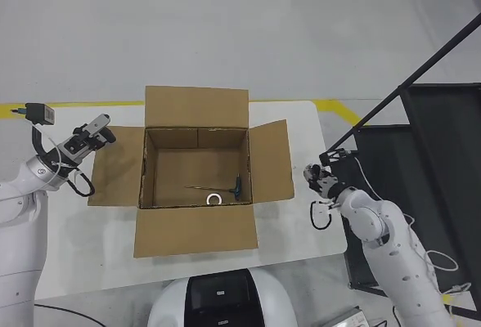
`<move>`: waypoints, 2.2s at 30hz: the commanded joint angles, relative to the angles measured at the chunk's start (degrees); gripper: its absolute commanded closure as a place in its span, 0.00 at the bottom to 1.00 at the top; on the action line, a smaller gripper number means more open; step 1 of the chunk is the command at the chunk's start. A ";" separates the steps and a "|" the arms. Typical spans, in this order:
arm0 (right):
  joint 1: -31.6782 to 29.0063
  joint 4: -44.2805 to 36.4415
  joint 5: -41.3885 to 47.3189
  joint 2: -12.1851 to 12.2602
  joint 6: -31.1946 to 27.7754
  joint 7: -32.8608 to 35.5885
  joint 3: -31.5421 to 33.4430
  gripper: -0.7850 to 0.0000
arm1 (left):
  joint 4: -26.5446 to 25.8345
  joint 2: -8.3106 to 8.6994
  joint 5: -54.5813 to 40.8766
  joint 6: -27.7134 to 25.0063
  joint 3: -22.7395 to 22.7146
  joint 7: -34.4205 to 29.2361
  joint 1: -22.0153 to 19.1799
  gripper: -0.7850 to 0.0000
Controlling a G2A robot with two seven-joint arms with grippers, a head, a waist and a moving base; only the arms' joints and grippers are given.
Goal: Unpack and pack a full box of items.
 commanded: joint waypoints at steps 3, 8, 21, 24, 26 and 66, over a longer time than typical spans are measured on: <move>-3.16 -10.26 5.06 0.22 -0.91 -0.72 4.80 1.00 | 0.00 0.00 0.00 0.00 0.00 0.00 0.00 0.00; -5.09 -19.02 8.84 0.43 -5.50 1.65 5.03 1.00 | 0.00 0.00 0.00 0.00 0.00 0.00 0.00 0.00; 9.86 -11.41 1.91 -1.55 -3.39 8.15 -22.07 1.00 | 0.00 0.00 0.00 0.00 0.00 0.00 0.00 0.00; 13.35 -7.84 0.93 -2.38 -1.05 8.07 -26.48 1.00 | 0.00 0.00 0.00 0.00 0.00 0.00 0.00 0.00; 15.45 -5.71 0.64 -2.90 0.11 8.06 -28.77 1.00 | 0.00 0.00 0.00 0.00 0.00 0.00 0.00 0.00; 16.92 -4.43 59.40 0.76 -9.54 43.90 -7.85 0.00 | 0.00 0.00 0.00 0.00 0.00 0.00 0.00 0.00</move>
